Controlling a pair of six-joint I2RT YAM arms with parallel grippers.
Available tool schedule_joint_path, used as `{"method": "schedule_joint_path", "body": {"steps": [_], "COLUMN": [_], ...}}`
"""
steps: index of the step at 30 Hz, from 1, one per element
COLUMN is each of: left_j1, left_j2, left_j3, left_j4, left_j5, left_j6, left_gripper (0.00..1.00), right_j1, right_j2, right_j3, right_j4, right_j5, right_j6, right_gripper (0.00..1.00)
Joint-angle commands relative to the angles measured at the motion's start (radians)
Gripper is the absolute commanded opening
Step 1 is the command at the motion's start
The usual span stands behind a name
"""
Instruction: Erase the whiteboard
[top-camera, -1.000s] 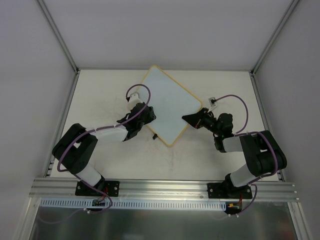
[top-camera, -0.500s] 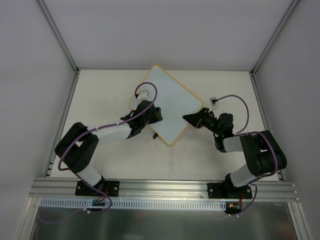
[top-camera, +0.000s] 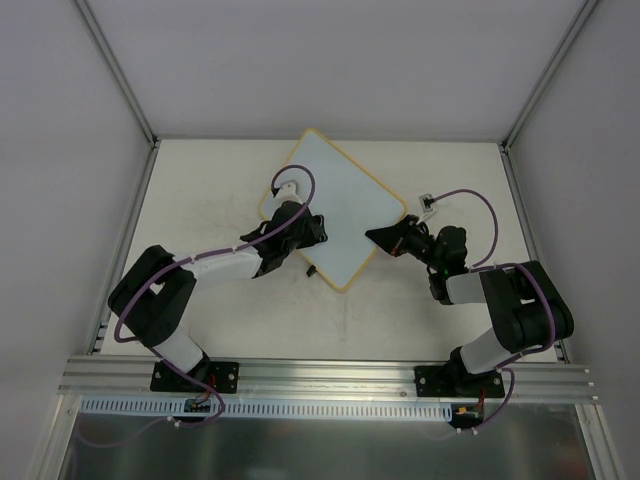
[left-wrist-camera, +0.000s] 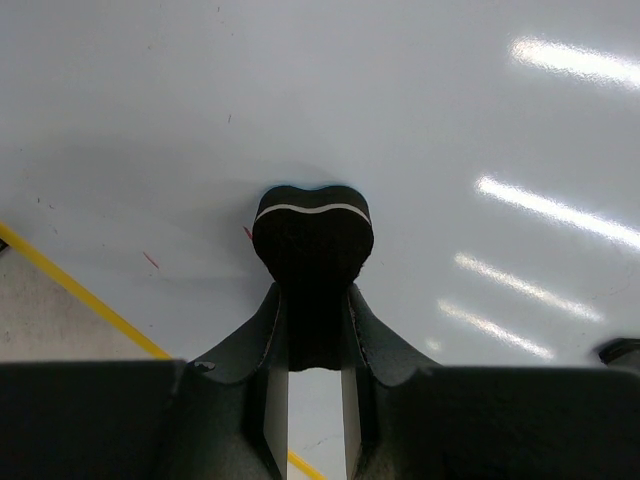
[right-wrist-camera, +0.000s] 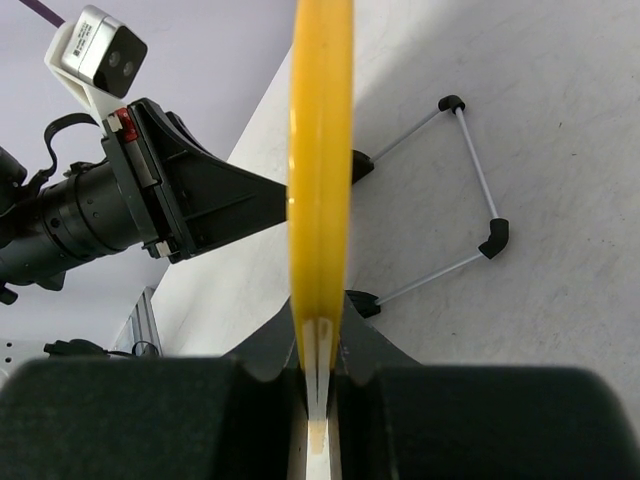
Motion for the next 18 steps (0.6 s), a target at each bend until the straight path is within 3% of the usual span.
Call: {"method": "schedule_joint_path", "body": {"steps": [1, 11, 18], "left_j1": [-0.022, 0.162, 0.279], "left_j2": [-0.043, -0.017, 0.080], "left_j3": [-0.050, -0.182, -0.170], "left_j4": [-0.044, 0.003, 0.074], "left_j5": [0.030, 0.128, 0.244], "left_j6": [-0.061, -0.089, -0.078], "left_gripper": [0.00, 0.00, 0.00], "right_j1": [0.040, 0.041, 0.041], "right_j2": [-0.035, -0.033, -0.033], "right_j3": [0.030, 0.030, 0.029], "right_j4": [0.176, 0.179, 0.181], "right_j5": [-0.129, -0.130, -0.129], "right_j6": [-0.055, -0.052, -0.053], "right_gripper": [0.00, 0.00, 0.00]}}
